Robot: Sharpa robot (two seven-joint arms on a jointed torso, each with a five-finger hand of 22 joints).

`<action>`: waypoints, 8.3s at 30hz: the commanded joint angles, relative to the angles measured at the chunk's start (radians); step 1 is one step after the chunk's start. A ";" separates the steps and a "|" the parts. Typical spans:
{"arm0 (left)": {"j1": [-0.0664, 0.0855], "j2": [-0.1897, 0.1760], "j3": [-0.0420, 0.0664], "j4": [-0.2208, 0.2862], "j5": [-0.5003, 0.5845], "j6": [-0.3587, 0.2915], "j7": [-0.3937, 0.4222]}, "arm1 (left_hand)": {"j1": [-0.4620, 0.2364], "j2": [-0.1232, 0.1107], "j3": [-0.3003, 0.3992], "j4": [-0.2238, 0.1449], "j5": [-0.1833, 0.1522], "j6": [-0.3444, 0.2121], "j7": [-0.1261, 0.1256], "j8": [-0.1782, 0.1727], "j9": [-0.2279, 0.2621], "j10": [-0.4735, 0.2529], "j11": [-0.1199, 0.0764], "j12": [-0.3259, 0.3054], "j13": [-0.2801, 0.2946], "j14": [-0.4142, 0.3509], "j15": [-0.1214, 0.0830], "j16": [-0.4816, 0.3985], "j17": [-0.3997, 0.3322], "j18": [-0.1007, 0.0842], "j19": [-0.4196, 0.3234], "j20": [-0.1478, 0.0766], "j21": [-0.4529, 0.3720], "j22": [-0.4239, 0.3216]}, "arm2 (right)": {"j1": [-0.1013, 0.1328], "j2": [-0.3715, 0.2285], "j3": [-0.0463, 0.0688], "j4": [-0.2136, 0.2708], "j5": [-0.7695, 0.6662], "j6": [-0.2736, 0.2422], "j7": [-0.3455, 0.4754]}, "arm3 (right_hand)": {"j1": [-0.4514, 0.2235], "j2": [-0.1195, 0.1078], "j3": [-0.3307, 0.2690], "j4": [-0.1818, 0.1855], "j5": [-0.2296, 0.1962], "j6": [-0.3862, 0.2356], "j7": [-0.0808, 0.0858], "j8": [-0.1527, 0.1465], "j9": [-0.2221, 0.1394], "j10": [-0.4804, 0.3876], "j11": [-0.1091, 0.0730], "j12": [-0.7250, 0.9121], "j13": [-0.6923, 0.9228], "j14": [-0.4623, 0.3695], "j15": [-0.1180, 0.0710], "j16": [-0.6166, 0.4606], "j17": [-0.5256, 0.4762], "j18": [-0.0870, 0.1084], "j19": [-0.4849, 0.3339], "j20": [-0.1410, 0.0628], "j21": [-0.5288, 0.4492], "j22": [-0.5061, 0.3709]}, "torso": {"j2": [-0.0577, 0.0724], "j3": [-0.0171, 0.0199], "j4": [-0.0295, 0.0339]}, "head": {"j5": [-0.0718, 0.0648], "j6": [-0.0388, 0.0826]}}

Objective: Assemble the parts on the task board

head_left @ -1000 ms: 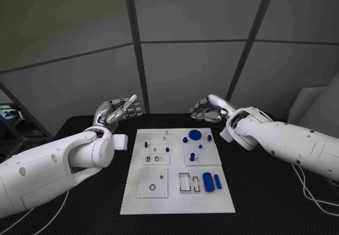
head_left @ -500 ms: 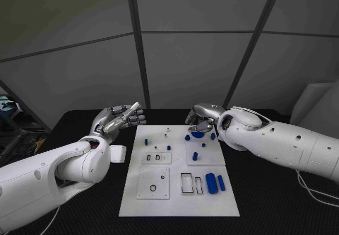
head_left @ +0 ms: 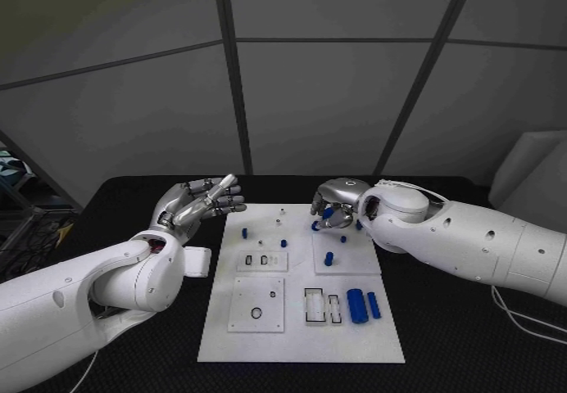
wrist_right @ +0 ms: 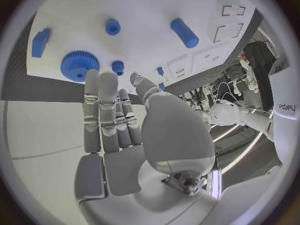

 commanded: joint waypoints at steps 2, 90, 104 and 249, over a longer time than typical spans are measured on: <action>0.001 0.000 0.001 0.003 -0.010 0.010 0.002 | 0.008 -0.004 0.000 -0.005 -0.001 -0.007 0.034 -0.004 -0.001 -0.004 0.000 -0.003 -0.001 0.005 0.003 -0.005 0.001 -0.004 0.005 -0.001 0.003 -0.001 | 0.003 0.003 0.001 -0.005 -0.034 0.042 -0.016 | 0.011 0.002 0.001 0.008 -0.001 -0.004 0.001 -0.004 0.000 -0.005 -0.002 0.005 -0.001 0.003 0.003 0.066 0.067 0.012 -0.010 0.001 0.018 0.013 | 0.006 0.0005 0.0019 | -0.004 -0.004; 0.001 0.009 0.001 -0.005 -0.010 0.029 -0.017 | 0.006 -0.007 0.000 -0.016 -0.001 -0.019 0.044 -0.013 -0.001 -0.023 0.007 -0.012 -0.001 0.004 0.008 -0.019 0.003 -0.006 0.005 0.001 -0.001 -0.005 | 0.020 0.159 0.002 -0.139 -0.048 -0.188 -0.028 | 0.095 0.008 0.192 -0.004 -0.028 0.083 0.000 0.010 0.004 0.107 -0.019 0.004 0.002 0.041 -0.012 0.488 0.528 -0.049 0.138 -0.014 0.410 0.497 | 0.031 0.0024 0.0144 | 0.012 -0.006; 0.001 0.011 0.001 -0.003 -0.010 0.030 -0.018 | 0.006 -0.007 0.000 -0.017 -0.001 -0.019 0.044 -0.013 -0.001 -0.023 0.007 -0.012 0.000 0.004 0.008 -0.019 0.002 -0.006 0.005 0.001 -0.001 -0.005 | 0.024 0.226 0.002 -0.213 -0.049 -0.157 -0.016 | 0.084 0.003 0.196 -0.001 -0.029 0.079 0.002 0.006 0.003 0.102 -0.016 0.001 0.002 0.041 -0.010 0.495 0.534 -0.050 0.136 -0.012 0.416 0.504 | 0.038 0.0013 0.0204 | 0.007 -0.011; 0.003 0.010 0.001 -0.034 -0.019 0.066 -0.059 | 0.012 -0.003 0.003 -0.029 -0.001 -0.017 0.040 -0.012 0.001 -0.021 0.006 -0.009 0.001 0.008 0.007 -0.026 0.004 -0.005 0.007 0.001 -0.003 -0.007 | 0.023 -0.002 0.001 -0.096 0.155 0.016 -0.129 | -0.005 -0.016 -0.261 0.320 0.138 -0.065 -0.003 0.104 0.007 0.132 -0.039 1.012 0.973 0.071 -0.027 0.700 0.818 -0.098 0.290 -0.010 0.580 0.790 | 0.046 0.0171 -0.0184 | 0.002 -0.023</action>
